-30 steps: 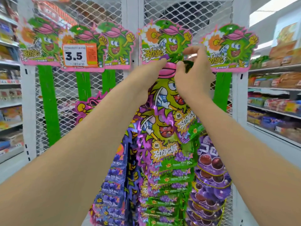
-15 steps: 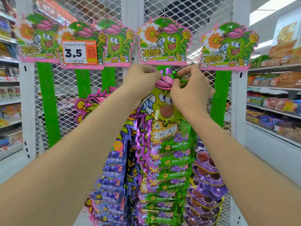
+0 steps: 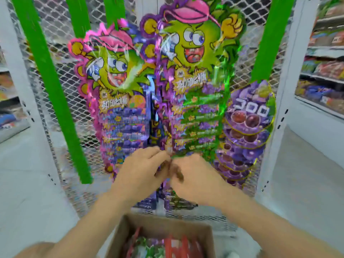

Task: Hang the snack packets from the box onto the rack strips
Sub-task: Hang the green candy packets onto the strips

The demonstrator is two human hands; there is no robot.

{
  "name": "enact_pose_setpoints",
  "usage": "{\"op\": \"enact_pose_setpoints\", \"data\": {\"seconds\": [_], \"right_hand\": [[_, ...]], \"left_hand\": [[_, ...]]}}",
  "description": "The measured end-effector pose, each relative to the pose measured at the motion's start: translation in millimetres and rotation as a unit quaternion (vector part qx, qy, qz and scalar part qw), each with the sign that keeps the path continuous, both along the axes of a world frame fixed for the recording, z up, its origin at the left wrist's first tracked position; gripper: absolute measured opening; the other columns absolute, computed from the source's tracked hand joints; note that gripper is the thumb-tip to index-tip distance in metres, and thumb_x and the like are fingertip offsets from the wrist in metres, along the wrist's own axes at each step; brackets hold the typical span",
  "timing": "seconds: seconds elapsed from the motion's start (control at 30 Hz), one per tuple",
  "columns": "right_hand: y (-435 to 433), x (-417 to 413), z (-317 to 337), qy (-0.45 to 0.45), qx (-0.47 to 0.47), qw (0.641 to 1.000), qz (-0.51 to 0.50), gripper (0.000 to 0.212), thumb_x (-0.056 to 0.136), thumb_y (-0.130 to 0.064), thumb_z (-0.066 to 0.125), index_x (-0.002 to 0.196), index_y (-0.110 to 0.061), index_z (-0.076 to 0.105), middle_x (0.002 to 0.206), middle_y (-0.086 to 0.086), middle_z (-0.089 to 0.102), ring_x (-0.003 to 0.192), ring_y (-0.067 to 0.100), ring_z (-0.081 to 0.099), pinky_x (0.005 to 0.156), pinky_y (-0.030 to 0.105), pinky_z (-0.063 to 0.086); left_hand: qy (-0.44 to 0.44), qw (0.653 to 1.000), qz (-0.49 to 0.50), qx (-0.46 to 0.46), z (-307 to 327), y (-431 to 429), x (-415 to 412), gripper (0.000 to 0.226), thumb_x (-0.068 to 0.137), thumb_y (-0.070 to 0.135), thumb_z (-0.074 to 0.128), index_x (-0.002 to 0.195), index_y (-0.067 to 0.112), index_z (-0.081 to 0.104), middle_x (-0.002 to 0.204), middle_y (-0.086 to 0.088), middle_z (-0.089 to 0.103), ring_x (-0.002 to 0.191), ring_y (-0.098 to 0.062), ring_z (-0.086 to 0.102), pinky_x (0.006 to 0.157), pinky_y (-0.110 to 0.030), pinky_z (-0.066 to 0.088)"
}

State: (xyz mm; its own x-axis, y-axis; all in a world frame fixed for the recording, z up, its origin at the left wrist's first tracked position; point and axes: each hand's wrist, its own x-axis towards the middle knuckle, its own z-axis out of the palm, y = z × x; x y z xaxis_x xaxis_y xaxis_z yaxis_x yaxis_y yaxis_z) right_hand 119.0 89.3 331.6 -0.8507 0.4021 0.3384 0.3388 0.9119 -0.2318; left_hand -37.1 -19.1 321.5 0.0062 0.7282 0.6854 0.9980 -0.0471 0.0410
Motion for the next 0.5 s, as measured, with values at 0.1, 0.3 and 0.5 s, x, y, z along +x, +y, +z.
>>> {"op": "enact_pose_setpoints", "data": {"seconds": [0.1,0.3,0.5], "right_hand": [[-3.6,-4.6,-78.2,-0.233,-0.112,0.966,-0.004,0.022,0.084,-0.029,0.056,0.084,-0.012,0.069,0.074,0.01,0.062,0.078,0.034,0.068,0.069,0.038,0.059],[-10.6,10.4,-228.7,-0.442,-0.21,0.87,-0.067,0.014,0.092,-0.014,0.064,0.097,-0.001,0.066,0.115,0.024,0.07,0.108,0.037,0.07,0.077,0.033,0.051],[-27.2,49.5,-341.3,-0.397,-0.161,0.876,-0.222,0.042,0.095,-0.007,0.059,0.137,-0.007,0.056,0.137,0.019,0.055,0.128,0.038,0.054,0.101,0.044,0.053]], "left_hand": [[-0.105,0.945,0.069,-0.301,-99.9,-10.3,1.3,0.018,0.083,0.036,0.063,0.09,0.041,0.047,0.08,0.008,0.062,0.085,-0.024,0.069,0.065,-0.039,0.054],[-0.206,0.788,0.046,-0.579,-249.9,-36.2,16.8,0.019,0.09,0.031,0.065,0.102,0.018,0.074,0.108,-0.01,0.077,0.102,-0.028,0.071,0.084,-0.035,0.053],[-0.242,0.72,0.062,-0.647,-305.7,-44.7,15.6,0.025,0.096,0.016,0.057,0.116,0.009,0.071,0.114,-0.015,0.073,0.095,-0.03,0.071,0.081,-0.034,0.057]]}}
